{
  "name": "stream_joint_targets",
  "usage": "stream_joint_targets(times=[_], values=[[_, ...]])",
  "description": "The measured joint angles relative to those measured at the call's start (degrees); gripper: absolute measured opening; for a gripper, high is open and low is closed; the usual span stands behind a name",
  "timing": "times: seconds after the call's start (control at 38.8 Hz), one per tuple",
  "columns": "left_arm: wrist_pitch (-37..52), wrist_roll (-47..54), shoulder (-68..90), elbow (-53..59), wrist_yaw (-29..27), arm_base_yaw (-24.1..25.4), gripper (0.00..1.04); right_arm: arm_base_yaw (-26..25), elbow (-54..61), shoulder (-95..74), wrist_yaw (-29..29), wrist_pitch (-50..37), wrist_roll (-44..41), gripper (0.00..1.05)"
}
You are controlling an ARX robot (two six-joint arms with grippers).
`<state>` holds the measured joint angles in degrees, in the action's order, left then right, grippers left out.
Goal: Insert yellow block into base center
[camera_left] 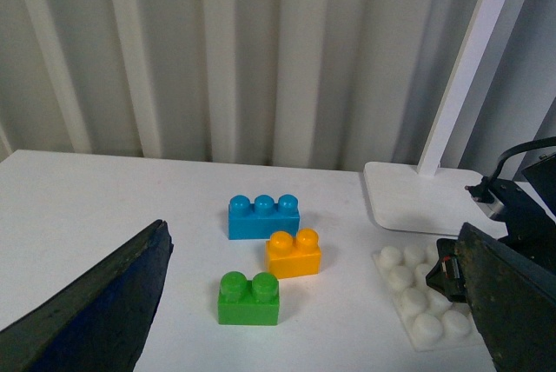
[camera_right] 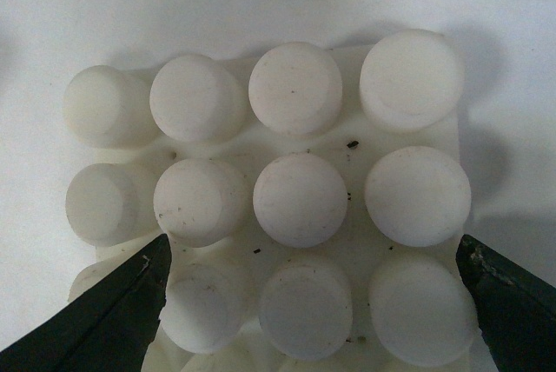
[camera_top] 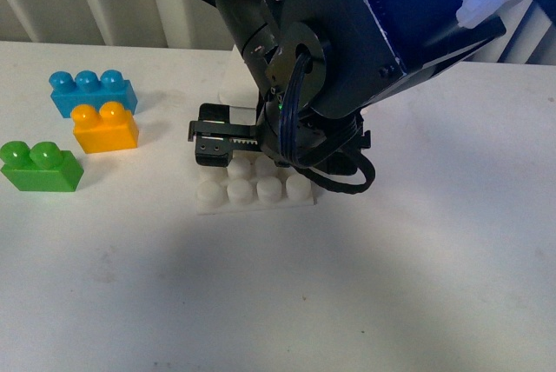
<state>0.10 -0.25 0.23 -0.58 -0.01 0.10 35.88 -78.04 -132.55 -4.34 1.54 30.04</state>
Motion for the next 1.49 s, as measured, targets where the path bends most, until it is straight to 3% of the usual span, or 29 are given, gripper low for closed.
stream_joint_targets(times=[0.23, 0.49, 0.72, 0.95, 1.03, 1.08, 1.34, 1.39, 1.49], values=[[0.0, 0.0, 0.0, 0.0, 0.0, 0.0, 0.98, -1.5, 3.5, 1.5, -0.6, -5.8, 0.5, 0.95], [0.0, 0.0, 0.0, 0.0, 0.0, 0.0, 0.98, -7.3, 11.2, 10.5, 1.9, -12.3, 0.9, 0.95], [0.0, 0.0, 0.0, 0.0, 0.0, 0.0, 0.98, -17.6, 30.7, 36.7, 8.6, -21.8, -3.6, 0.95], [0.0, 0.0, 0.0, 0.0, 0.0, 0.0, 0.98, -24.2, 44.4, 60.1, 11.3, -19.8, -7.4, 0.95], [0.0, 0.0, 0.0, 0.0, 0.0, 0.0, 0.98, -25.7, 54.1, 69.3, -1.7, -35.4, -17.9, 0.8], [0.0, 0.0, 0.0, 0.0, -0.1, 0.0, 0.98, -27.5, 59.4, 75.0, -3.4, -40.1, -23.8, 0.67], [0.0, 0.0, 0.0, 0.0, 0.0, 0.0, 0.98, -31.4, 69.3, 85.7, 0.0, -39.1, -29.4, 0.1], [0.0, 0.0, 0.0, 0.0, 0.0, 0.0, 0.98, -33.6, 70.1, 87.4, 3.6, -38.4, -29.6, 0.01], [0.0, 0.0, 0.0, 0.0, 0.0, 0.0, 0.98, -35.5, 71.6, 90.1, 3.9, -37.0, -29.8, 0.01]])
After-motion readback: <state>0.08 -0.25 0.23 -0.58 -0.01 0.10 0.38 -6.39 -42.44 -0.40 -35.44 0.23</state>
